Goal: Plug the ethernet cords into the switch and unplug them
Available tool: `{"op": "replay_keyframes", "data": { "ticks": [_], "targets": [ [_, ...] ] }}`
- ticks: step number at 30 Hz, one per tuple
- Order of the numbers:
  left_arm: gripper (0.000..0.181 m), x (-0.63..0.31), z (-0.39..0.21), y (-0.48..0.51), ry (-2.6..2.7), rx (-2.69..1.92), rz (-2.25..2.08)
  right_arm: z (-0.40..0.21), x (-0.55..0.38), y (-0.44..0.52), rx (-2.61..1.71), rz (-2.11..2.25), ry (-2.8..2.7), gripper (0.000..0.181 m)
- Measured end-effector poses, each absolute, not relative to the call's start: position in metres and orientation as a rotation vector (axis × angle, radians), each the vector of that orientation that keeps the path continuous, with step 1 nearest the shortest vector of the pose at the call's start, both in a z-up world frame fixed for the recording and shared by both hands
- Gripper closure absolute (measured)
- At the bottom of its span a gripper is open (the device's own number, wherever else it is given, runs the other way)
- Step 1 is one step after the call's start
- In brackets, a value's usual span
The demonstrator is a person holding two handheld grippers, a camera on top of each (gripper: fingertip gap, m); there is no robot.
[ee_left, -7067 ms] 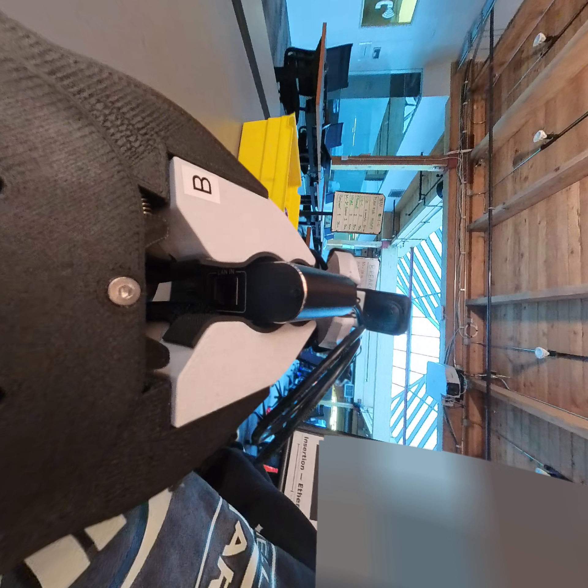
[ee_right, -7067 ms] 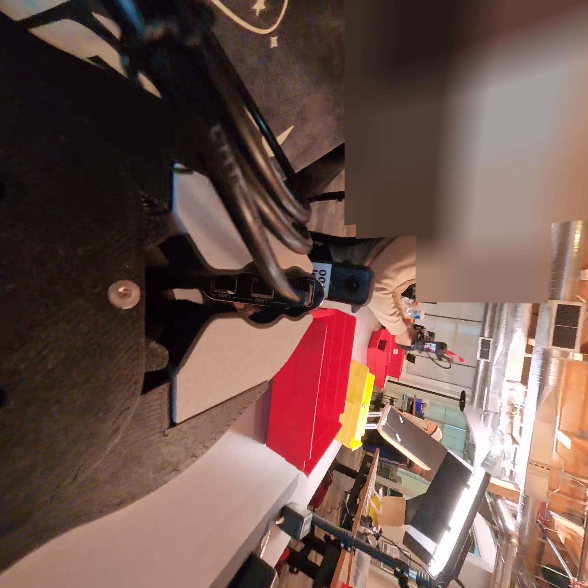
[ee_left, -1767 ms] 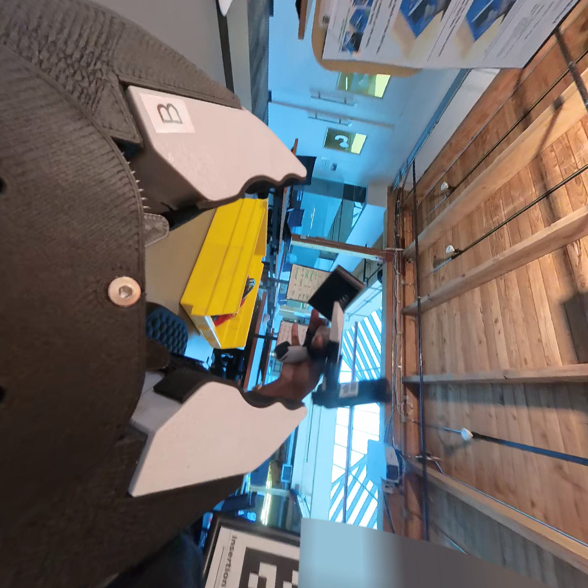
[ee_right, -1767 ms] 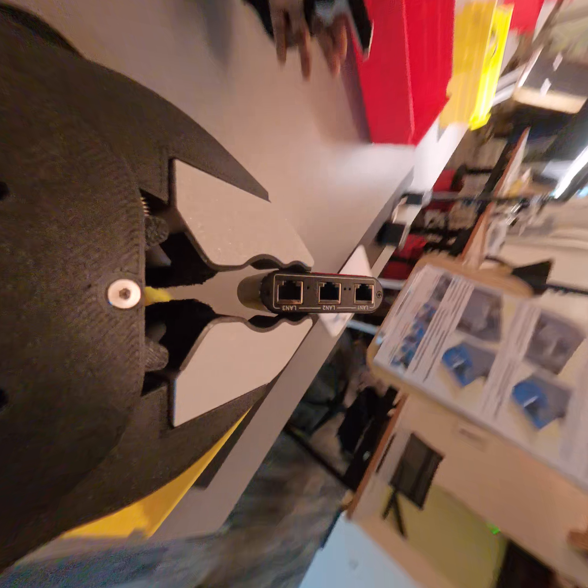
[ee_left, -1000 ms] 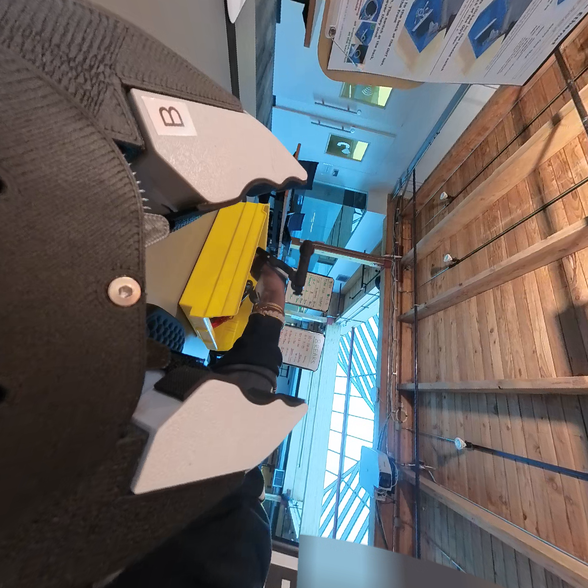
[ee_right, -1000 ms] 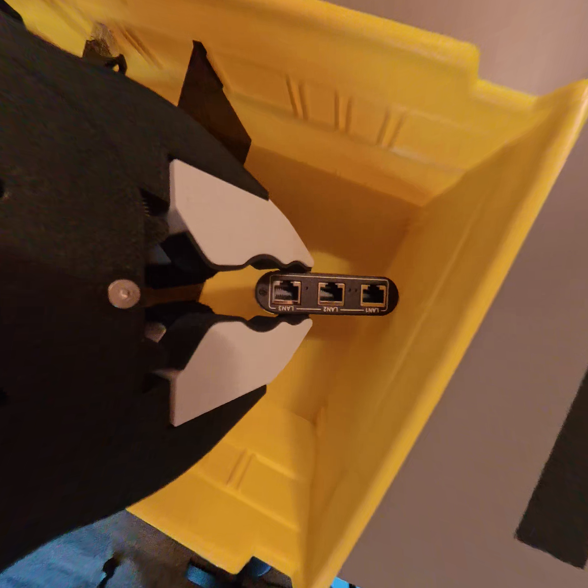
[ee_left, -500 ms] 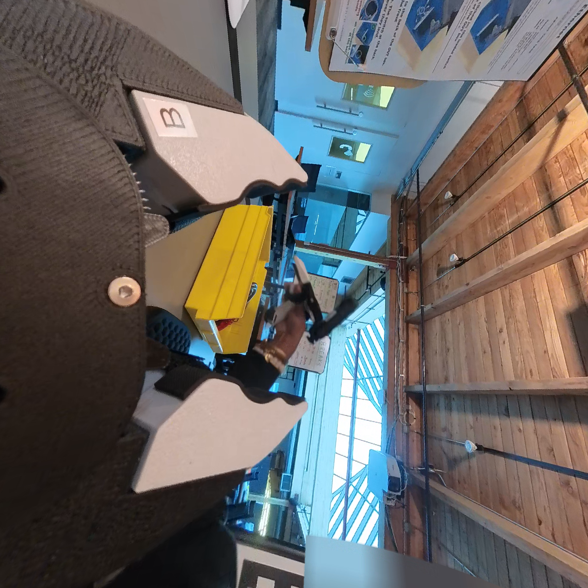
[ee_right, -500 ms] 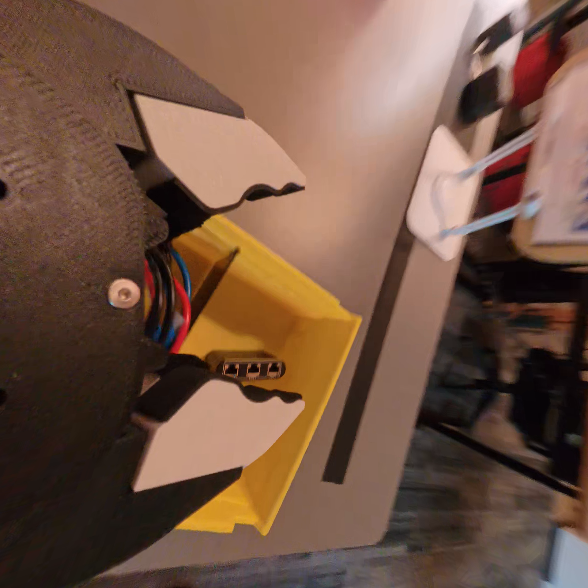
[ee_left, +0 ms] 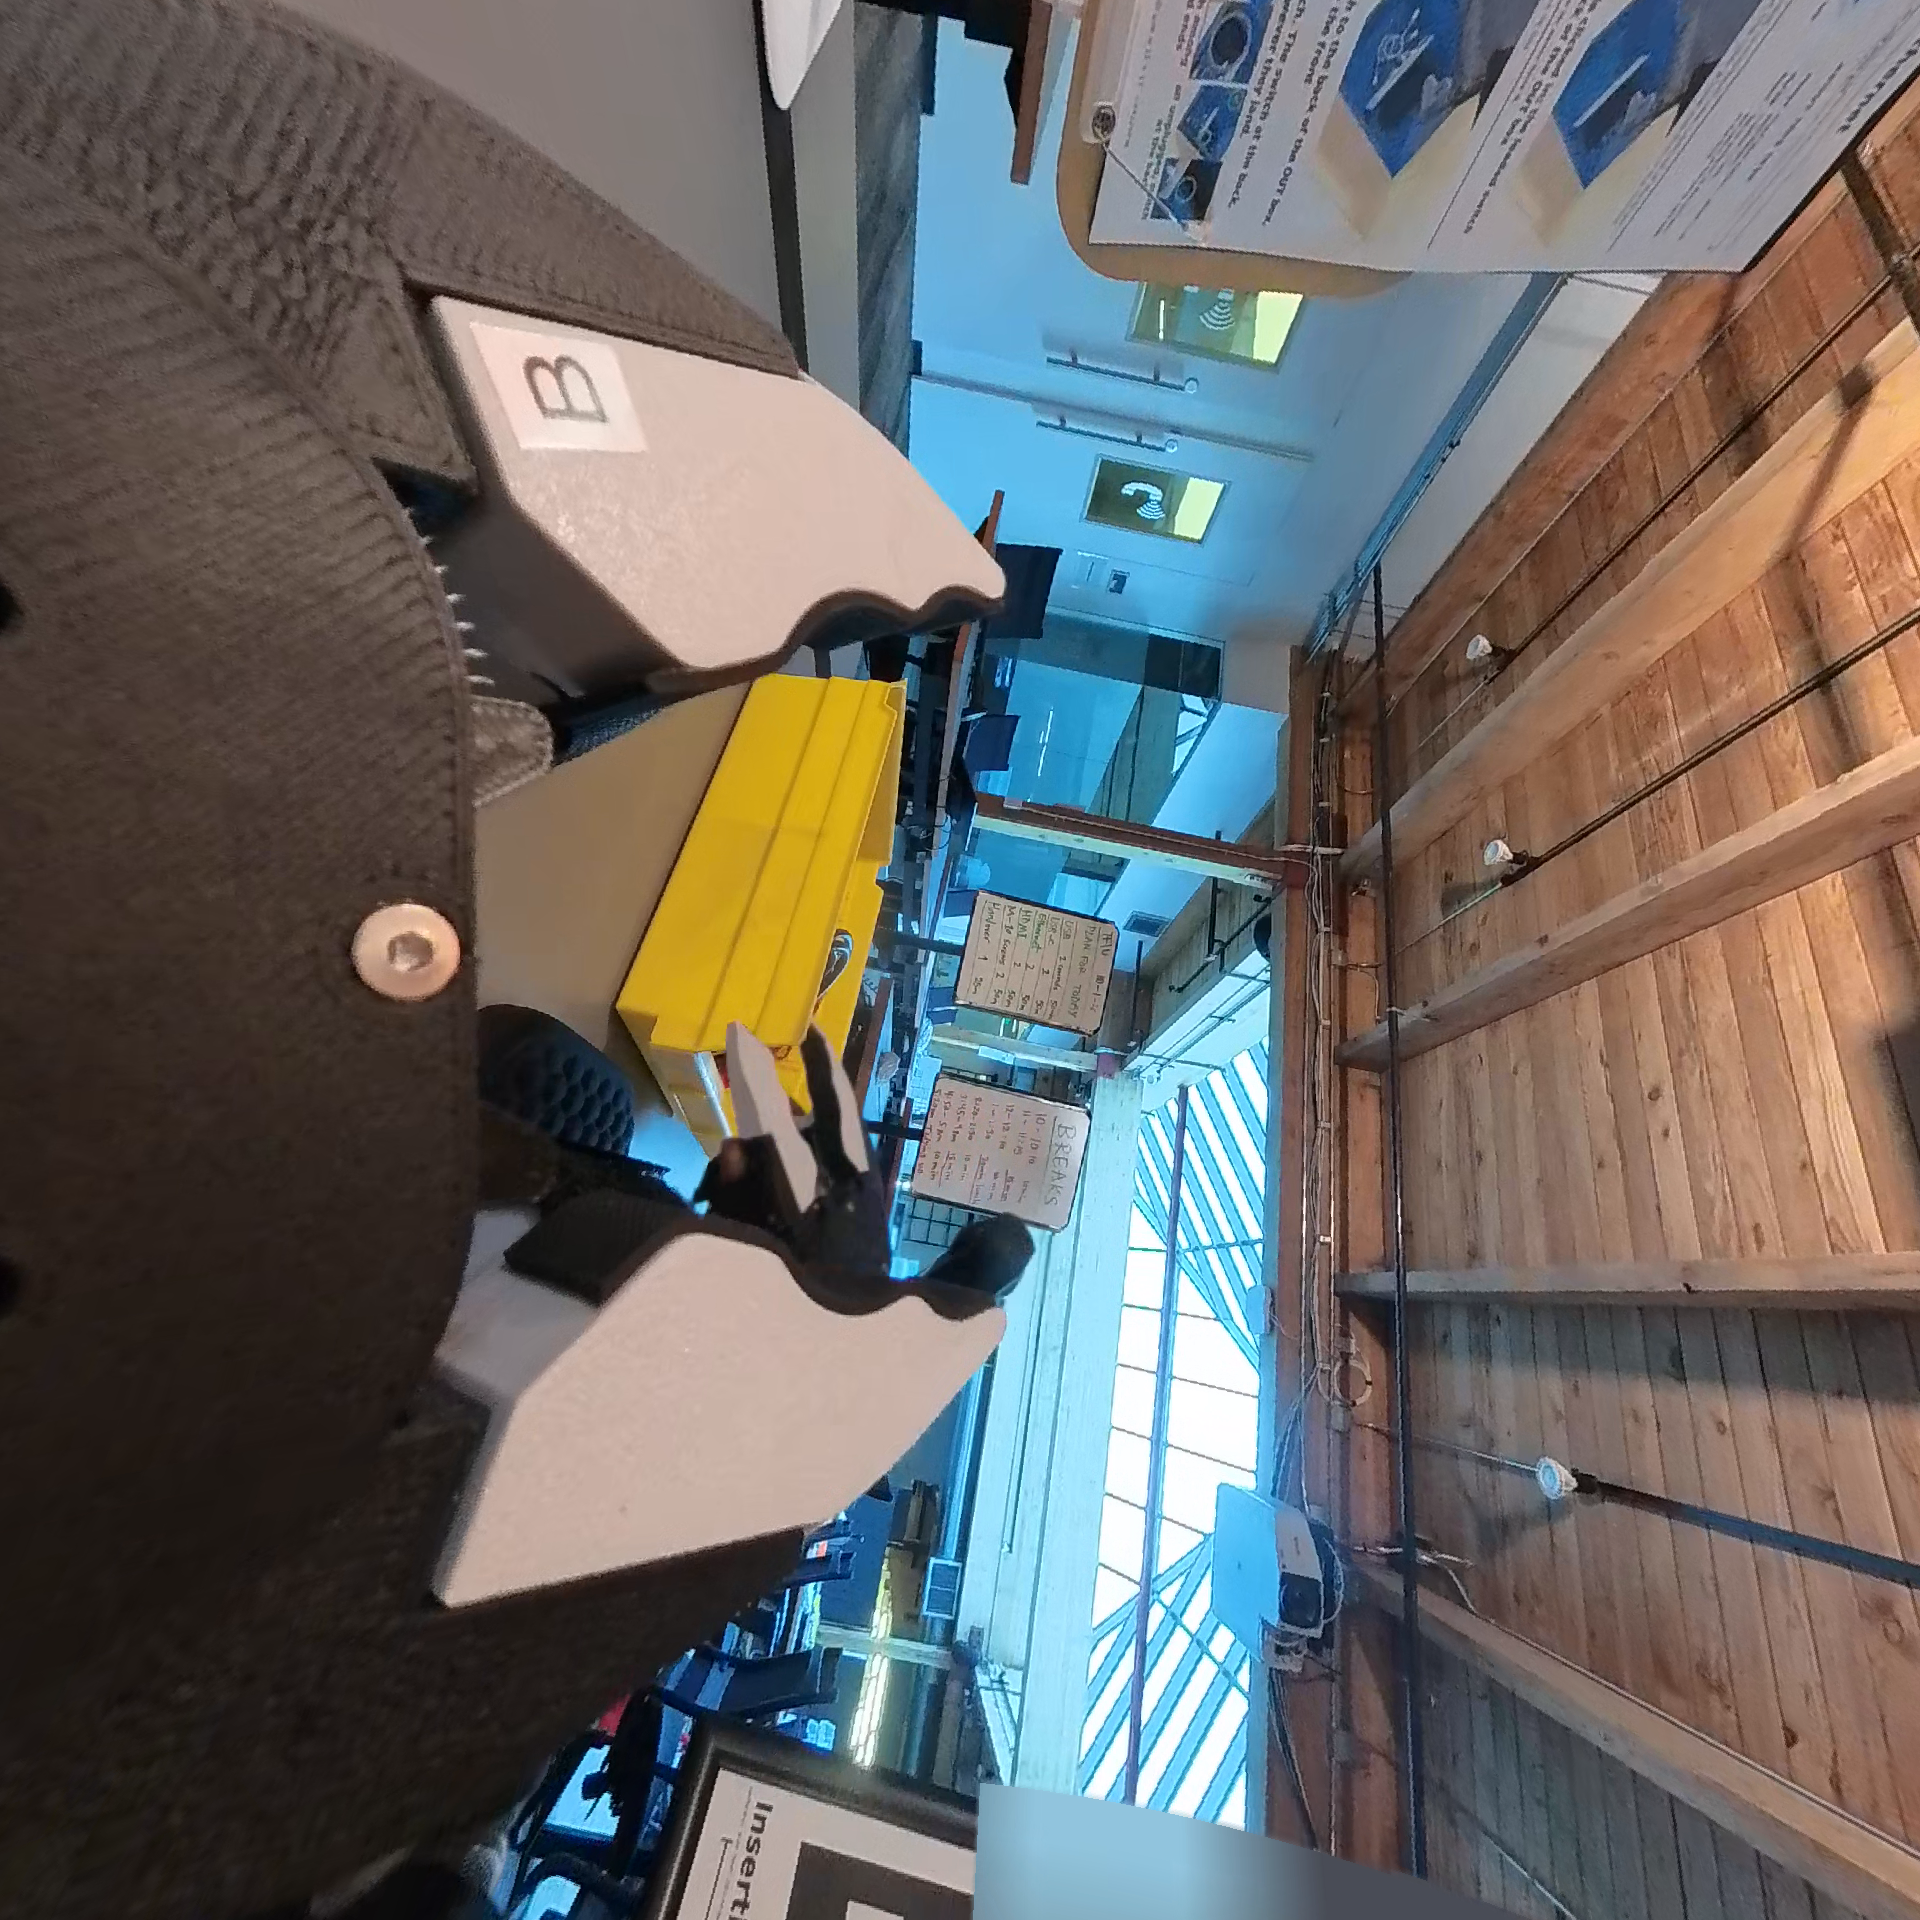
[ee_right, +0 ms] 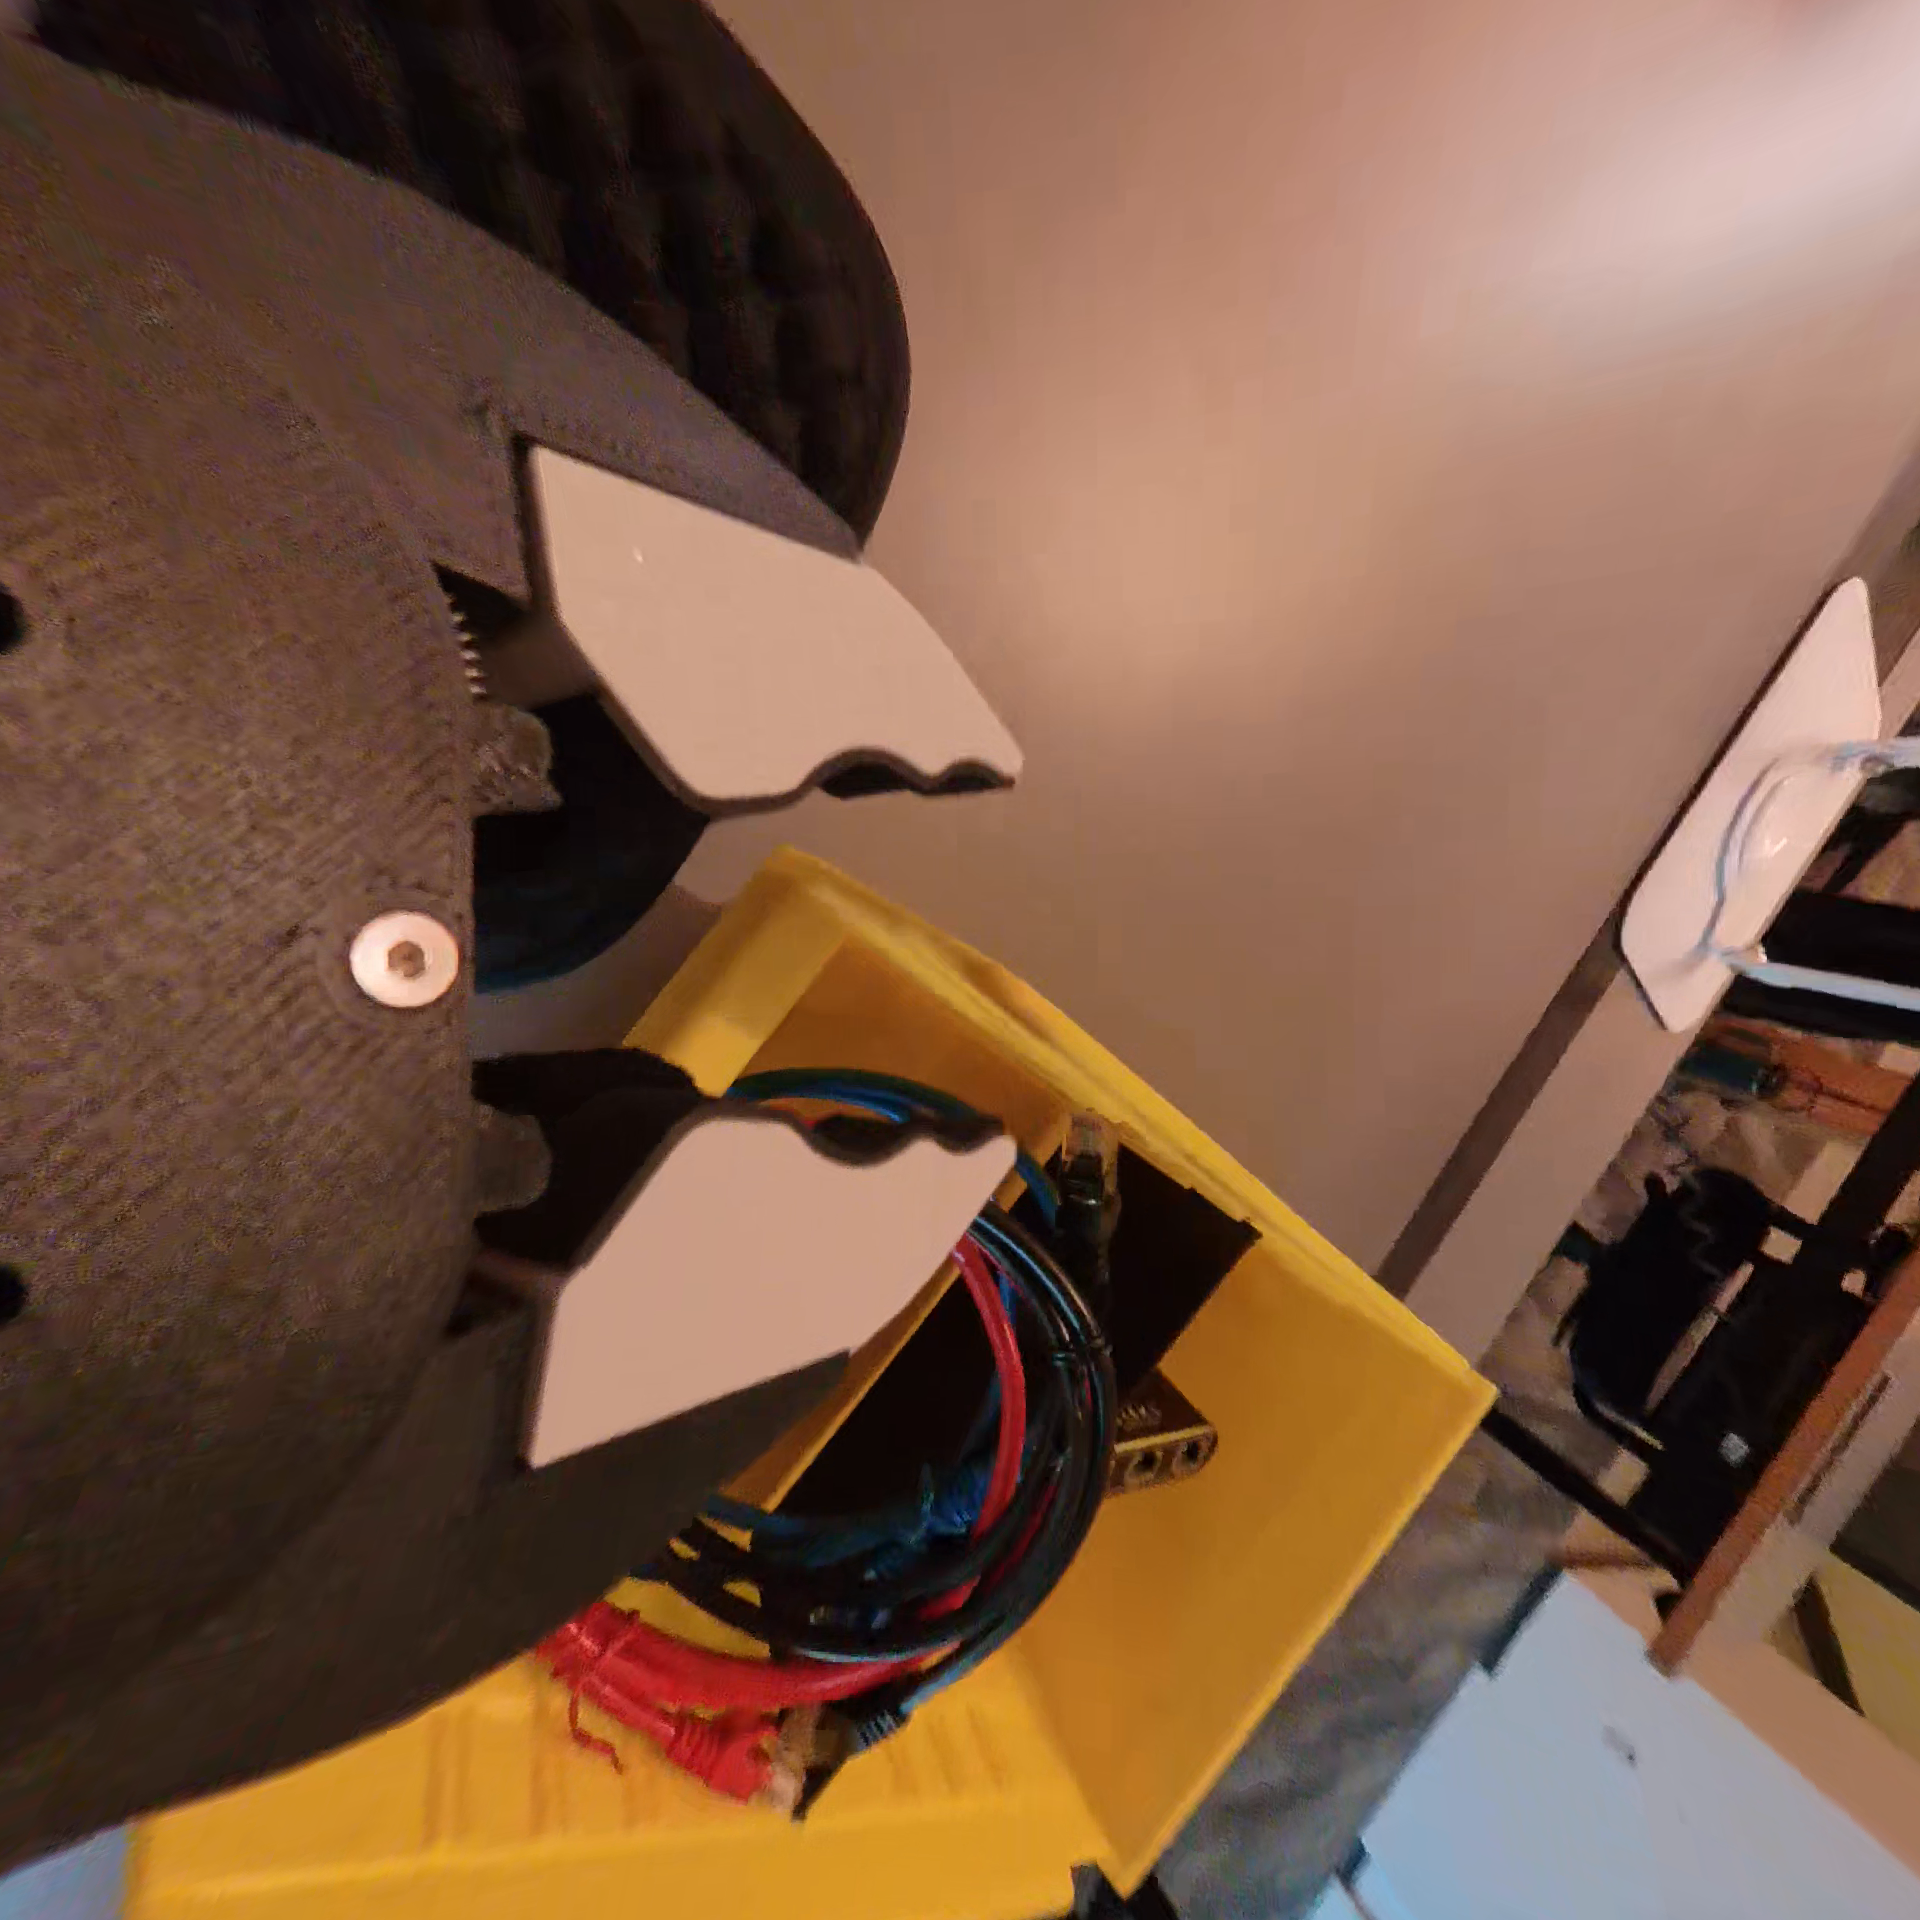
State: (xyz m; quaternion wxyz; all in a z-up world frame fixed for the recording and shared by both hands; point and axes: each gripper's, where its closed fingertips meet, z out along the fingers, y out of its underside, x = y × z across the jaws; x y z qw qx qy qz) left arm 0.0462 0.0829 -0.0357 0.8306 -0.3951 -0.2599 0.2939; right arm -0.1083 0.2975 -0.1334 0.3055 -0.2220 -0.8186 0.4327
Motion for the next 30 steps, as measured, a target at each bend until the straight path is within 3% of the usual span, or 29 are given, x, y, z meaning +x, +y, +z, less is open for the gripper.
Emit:
{"op": "replay_keyframes", "data": {
  "ticks": [3,19,30],
  "targets": [
    [0.065,0.047,-0.035,0.082,-0.549,-0.835,0.623,-0.134,-0.116,0.296,-0.557,1.074,-2.119,0.166],
    [0.065,0.057,-0.026,0.079,-0.505,-0.826,0.654,-0.132,-0.109,0.219,-0.373,1.076,-2.181,0.158],
    [0.069,0.097,0.026,0.031,-0.441,-0.690,0.796,-0.131,-0.071,0.123,-0.210,1.155,-2.235,0.158]
  ]
}}
